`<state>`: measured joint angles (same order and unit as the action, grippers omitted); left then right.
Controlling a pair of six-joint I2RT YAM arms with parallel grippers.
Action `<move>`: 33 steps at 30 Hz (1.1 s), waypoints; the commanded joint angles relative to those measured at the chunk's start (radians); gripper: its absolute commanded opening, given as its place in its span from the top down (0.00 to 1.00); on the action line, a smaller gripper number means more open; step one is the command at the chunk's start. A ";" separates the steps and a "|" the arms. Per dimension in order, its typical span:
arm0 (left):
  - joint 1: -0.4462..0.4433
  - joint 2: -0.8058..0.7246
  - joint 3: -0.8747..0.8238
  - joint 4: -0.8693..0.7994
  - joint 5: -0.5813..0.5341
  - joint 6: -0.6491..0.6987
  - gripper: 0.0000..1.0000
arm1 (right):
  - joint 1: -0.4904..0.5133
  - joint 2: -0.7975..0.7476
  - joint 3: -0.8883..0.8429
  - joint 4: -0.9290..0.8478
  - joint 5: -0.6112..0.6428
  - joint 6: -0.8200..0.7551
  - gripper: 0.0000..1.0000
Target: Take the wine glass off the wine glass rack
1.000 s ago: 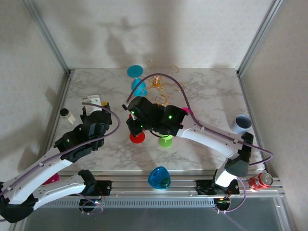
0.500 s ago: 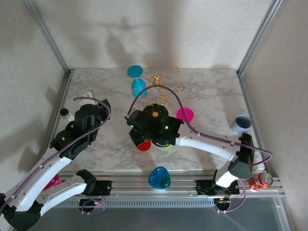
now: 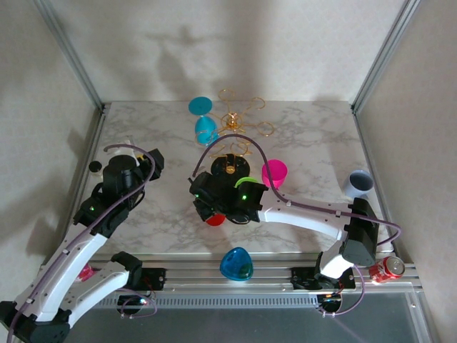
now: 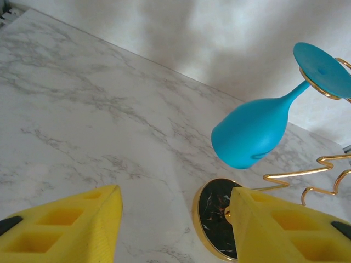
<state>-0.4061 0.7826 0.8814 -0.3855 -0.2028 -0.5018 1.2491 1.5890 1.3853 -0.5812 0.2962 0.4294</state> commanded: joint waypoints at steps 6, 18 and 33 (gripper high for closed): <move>0.042 -0.021 -0.021 0.040 0.089 -0.020 0.45 | 0.011 0.020 -0.028 0.064 0.049 0.021 1.00; 0.055 -0.024 -0.028 0.043 0.099 -0.016 0.45 | 0.008 0.051 -0.029 0.037 0.023 0.046 1.00; 0.056 -0.048 -0.038 0.051 0.097 -0.020 0.45 | 0.008 0.060 -0.056 0.021 0.069 0.081 1.00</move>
<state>-0.3618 0.7502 0.8513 -0.3553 -0.1150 -0.5098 1.2491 1.6348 1.3411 -0.5503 0.3275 0.4881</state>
